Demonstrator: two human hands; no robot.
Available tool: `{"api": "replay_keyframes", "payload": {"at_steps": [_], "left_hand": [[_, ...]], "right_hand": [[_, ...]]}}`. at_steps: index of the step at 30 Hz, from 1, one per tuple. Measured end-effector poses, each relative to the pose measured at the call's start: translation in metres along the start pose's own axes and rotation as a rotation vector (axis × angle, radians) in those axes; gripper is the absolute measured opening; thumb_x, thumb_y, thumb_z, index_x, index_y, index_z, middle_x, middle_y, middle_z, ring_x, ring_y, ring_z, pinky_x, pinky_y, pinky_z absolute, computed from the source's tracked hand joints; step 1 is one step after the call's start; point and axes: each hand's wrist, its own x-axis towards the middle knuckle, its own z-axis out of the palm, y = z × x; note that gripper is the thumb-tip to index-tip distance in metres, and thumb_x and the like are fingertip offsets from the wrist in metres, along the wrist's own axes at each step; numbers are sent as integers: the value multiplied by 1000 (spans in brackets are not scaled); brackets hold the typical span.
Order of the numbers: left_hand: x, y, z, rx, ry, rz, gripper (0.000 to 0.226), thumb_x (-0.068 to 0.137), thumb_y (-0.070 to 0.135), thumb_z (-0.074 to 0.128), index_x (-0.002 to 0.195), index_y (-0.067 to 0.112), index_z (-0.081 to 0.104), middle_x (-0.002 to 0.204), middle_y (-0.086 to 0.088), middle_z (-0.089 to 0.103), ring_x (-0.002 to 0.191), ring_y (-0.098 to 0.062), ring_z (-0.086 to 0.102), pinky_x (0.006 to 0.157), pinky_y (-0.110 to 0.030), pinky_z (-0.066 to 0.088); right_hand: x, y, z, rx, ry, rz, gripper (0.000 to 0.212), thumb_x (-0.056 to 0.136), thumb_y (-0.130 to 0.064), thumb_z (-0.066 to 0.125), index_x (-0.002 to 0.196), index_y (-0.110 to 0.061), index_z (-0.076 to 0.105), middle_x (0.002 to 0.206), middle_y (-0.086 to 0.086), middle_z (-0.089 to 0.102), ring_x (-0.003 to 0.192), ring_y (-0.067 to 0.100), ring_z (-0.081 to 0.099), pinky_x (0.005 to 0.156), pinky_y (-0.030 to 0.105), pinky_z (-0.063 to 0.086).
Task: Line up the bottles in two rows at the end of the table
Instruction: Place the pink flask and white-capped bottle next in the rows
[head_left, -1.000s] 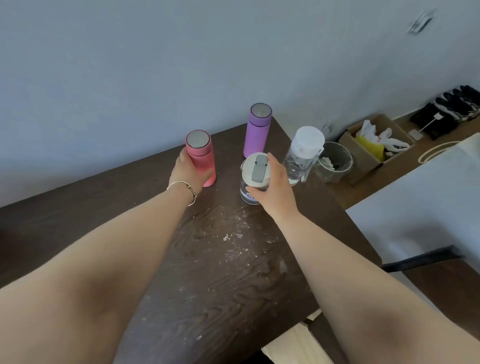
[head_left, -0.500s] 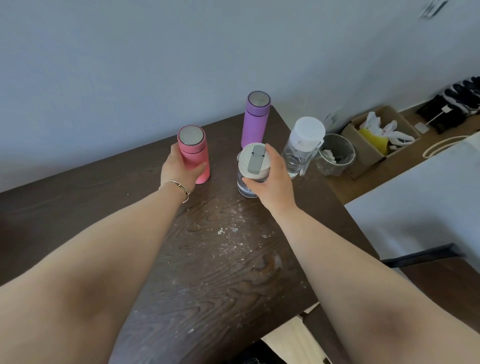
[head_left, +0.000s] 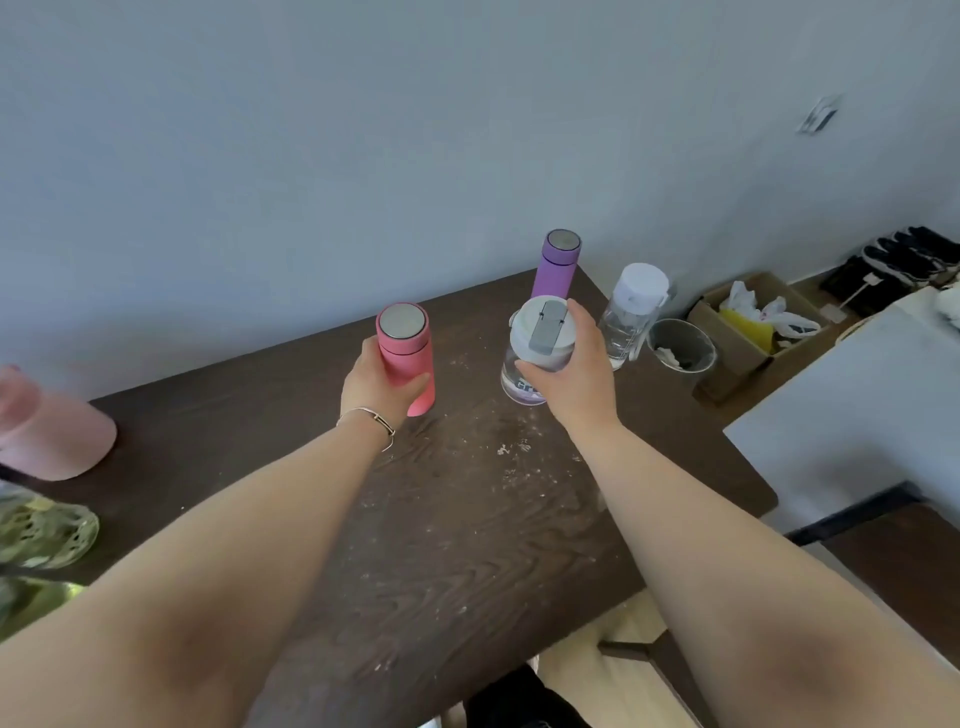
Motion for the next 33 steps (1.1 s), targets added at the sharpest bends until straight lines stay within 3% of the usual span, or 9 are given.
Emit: {"api": "replay_keyframes", "payload": {"at_steps": [7, 17, 22, 33], "left_hand": [[-64, -32, -41, -5, -17, 4, 57, 66, 43, 73, 112, 27, 42, 102, 4, 60, 85, -22, 56, 65, -30, 40], [-173, -67, -85, -17, 112, -70, 56, 67, 41, 73, 112, 27, 42, 101, 4, 60, 86, -23, 57, 69, -32, 43], [-239, -80, -103, -26, 222, -145, 54, 68, 41, 73, 109, 28, 41, 97, 6, 57, 84, -22, 54, 68, -31, 40], [-325, -125, -154, -11, 350, -240, 53, 69, 42, 73, 108, 24, 42, 97, 2, 57, 86, -24, 55, 68, -32, 40]], "right_hand": [[-75, -35, -8, 51, 44, 36, 91, 67, -35, 86, 140, -43, 32, 138, -15, 44, 116, -7, 36, 95, 21, 40], [-150, -55, -13, 72, -46, -4, 95, 65, -36, 86, 144, -37, 33, 144, -9, 43, 130, 12, 43, 104, 35, 42], [-195, -66, -19, 110, -128, -45, 95, 66, -33, 87, 145, -35, 32, 146, -9, 42, 131, 12, 42, 100, 28, 37], [-276, -104, 7, 182, -270, -69, 95, 68, -32, 87, 145, -39, 31, 146, -13, 41, 128, 8, 42, 92, 25, 38]]}}
